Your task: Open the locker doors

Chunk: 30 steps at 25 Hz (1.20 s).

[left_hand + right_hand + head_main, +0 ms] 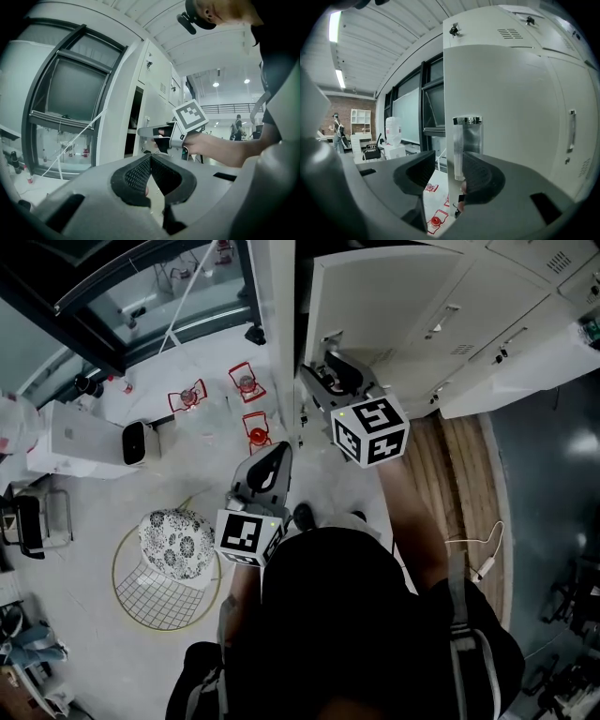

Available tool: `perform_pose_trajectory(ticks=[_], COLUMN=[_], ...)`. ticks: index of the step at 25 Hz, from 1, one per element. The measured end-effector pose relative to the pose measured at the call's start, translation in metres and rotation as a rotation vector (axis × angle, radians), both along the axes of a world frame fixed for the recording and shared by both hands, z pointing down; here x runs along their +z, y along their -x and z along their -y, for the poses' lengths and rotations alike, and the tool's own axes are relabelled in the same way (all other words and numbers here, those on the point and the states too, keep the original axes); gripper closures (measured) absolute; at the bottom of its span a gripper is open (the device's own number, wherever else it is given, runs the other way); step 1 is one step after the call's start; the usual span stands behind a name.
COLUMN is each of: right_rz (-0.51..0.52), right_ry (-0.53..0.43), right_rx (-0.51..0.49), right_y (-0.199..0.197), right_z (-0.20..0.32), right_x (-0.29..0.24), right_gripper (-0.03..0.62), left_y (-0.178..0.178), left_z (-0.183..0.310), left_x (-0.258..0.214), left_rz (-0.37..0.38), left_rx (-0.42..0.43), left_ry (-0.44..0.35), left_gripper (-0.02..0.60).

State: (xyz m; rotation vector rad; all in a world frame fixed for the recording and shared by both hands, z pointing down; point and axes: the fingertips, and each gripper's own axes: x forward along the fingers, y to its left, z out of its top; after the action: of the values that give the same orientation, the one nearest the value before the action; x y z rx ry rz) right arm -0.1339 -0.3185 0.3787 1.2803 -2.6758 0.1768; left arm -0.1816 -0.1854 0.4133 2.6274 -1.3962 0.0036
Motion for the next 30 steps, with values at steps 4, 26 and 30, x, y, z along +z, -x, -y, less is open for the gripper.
perform_pose_trajectory(ticks=[4,26,30], right_rz=[-0.005,-0.020,-0.014], right_ry=[0.006,0.011,0.012], right_rx=[0.014,0.054,0.035], right_y=[-0.008,-0.050,-0.058], right_z=[-0.010,-0.049,-0.056], right_x=[0.000,-0.001,0.000], right_gripper=[0.438,0.490,0.488], left_y=[-0.004,-0.047,-0.056], left_z=[-0.004,-0.028,-0.032], left_x=[0.000,0.004,0.005], left_rz=[0.000,0.022,0.027], left_rx=[0.011,0.083,0.067], left_ry=[-0.001,0.006,0.018], left_gripper=[0.566,0.566,0.566])
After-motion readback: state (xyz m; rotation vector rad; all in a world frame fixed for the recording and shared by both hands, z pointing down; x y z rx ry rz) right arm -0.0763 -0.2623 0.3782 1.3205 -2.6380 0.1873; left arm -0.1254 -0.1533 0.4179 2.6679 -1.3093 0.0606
